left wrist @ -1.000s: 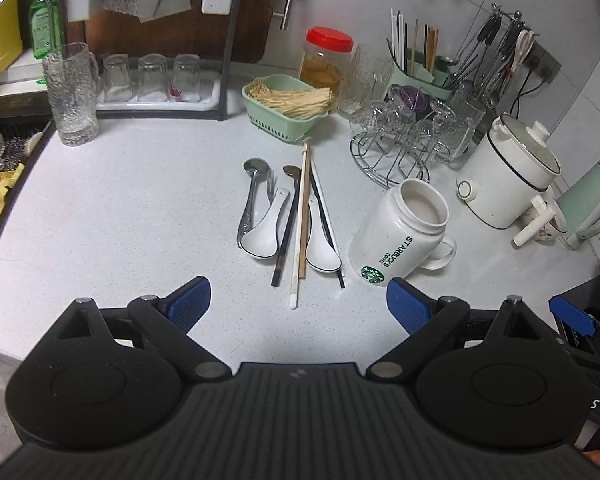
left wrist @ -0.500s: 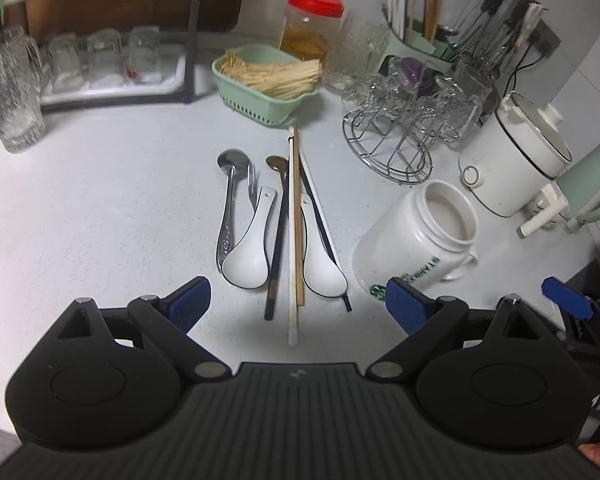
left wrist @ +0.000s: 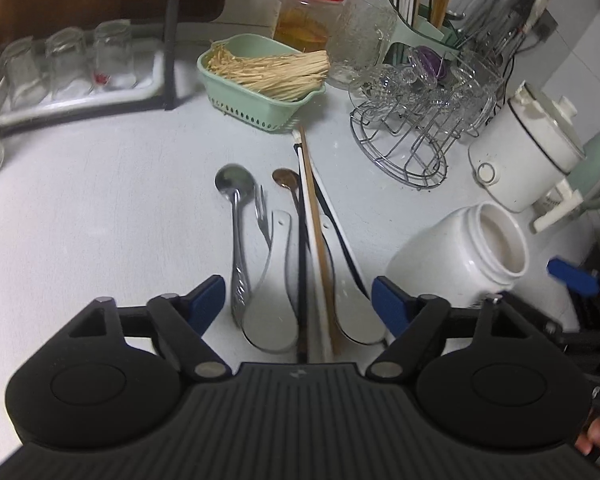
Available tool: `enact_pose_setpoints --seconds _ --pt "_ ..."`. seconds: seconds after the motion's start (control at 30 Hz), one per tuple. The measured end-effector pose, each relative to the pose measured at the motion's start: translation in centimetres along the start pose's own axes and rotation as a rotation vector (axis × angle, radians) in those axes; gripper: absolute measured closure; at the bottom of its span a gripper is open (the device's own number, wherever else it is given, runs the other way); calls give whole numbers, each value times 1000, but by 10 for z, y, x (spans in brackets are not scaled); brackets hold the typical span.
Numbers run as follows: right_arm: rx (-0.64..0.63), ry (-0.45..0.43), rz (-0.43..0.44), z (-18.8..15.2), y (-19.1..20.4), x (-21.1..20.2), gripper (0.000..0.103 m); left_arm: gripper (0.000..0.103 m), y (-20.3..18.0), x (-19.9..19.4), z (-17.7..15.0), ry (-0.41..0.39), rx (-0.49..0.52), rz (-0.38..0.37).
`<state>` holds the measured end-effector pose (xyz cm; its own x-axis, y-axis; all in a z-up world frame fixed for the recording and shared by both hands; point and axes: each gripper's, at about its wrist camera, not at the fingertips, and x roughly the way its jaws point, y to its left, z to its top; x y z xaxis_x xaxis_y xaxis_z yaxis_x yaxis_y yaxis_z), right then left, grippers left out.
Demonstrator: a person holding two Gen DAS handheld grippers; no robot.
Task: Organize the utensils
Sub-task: 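Move the right tool to the white Starbucks mug and close on its rim, then grasp the white ceramic spoon with the left tool while the right tool holds the mug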
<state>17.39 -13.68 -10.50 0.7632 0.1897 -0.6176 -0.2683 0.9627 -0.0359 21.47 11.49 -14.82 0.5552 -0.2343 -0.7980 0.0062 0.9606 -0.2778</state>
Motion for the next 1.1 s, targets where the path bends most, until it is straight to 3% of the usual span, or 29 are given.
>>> enact_pose_setpoints --seconds 0.13,0.17,0.4,0.77,1.1 --pt "-49 4 -31 6 8 18 3 36 6 16 6 19 37 -7" --pt "-56 10 -40 7 10 22 7 39 7 20 7 27 46 -10" --pt "-74 52 -59 7 20 46 11 51 4 50 13 64 122 -28" --pt "-101 70 -43 8 22 51 13 67 -6 92 23 111 203 46" --pt "-98 61 -37 6 21 51 13 71 -18 110 35 185 238 136"
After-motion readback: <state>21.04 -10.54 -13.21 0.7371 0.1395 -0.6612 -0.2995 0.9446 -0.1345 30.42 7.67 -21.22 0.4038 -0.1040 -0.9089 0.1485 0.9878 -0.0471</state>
